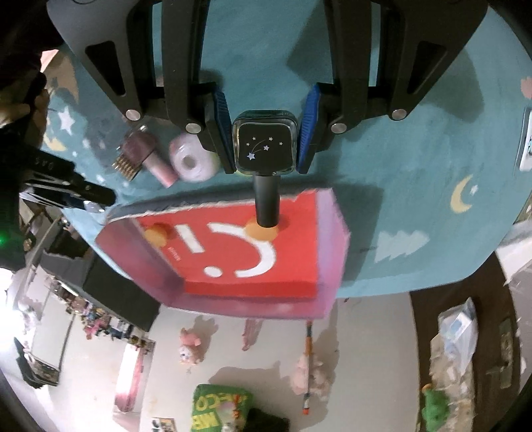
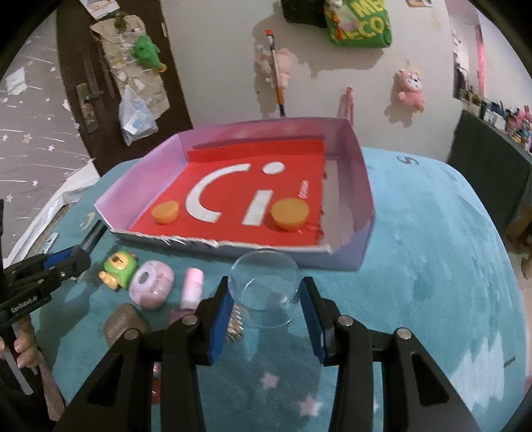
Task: Organize rigid objects
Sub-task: 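Carry the bottle and cup into the pink box and release both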
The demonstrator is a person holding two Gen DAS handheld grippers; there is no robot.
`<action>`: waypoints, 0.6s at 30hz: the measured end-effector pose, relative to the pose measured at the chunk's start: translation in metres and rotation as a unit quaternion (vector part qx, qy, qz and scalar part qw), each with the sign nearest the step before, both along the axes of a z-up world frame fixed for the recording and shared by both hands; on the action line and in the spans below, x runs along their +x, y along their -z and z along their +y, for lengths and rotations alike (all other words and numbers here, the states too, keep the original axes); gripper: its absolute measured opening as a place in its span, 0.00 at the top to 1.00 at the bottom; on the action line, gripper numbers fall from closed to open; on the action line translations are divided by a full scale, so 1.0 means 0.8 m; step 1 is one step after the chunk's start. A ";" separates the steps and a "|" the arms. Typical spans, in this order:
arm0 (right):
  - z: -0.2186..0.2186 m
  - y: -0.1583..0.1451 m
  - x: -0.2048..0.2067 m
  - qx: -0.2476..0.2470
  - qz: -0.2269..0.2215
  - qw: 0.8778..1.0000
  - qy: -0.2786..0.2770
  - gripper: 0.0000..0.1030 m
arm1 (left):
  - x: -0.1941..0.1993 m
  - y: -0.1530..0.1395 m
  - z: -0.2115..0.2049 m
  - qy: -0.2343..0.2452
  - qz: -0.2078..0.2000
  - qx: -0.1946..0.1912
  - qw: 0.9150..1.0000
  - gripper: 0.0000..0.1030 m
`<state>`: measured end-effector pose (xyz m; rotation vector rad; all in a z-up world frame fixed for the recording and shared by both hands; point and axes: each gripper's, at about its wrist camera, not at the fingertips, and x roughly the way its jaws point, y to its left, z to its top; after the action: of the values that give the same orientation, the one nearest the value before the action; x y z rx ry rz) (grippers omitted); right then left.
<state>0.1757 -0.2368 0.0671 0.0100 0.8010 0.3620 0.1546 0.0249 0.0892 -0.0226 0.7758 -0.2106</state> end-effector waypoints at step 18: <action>0.047 -0.011 0.094 -0.024 -0.016 0.986 -0.163 0.58 | 0.134 0.011 -0.097 0.123 0.045 0.005 0.991 0.67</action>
<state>0.2510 -0.1994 0.0758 -0.1721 0.7804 0.6502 0.2617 -0.0529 0.0806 0.0736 0.8684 -0.4416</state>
